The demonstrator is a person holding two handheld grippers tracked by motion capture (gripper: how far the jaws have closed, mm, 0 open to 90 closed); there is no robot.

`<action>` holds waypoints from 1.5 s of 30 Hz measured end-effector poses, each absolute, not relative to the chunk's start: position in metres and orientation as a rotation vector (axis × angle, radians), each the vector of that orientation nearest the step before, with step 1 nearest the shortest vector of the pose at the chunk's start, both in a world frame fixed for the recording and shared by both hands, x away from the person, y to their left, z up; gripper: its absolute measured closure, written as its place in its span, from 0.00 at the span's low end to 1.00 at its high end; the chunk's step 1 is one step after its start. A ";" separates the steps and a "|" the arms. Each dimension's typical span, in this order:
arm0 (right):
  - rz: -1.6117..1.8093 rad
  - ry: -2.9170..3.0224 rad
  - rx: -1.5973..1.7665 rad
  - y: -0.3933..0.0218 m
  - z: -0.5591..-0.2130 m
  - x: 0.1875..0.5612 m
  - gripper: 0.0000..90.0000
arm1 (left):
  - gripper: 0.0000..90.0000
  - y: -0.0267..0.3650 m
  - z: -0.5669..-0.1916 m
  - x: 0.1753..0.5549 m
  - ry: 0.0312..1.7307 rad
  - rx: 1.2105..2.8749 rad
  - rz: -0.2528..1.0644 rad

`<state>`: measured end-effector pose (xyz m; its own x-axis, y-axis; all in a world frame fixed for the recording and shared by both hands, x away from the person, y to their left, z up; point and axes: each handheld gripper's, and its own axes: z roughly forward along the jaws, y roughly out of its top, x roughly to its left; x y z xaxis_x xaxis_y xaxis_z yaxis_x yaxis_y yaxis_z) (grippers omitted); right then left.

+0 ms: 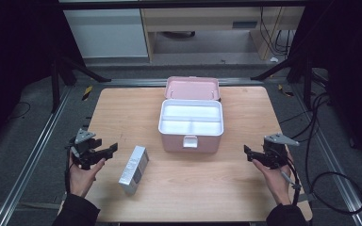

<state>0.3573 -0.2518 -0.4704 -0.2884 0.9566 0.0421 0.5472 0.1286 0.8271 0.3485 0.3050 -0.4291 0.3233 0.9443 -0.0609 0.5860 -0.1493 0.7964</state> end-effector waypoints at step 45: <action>0.939 2.003 1.413 -0.250 -0.482 0.359 0.18 | 0.49 0.228 -0.448 0.335 1.225 2.180 0.413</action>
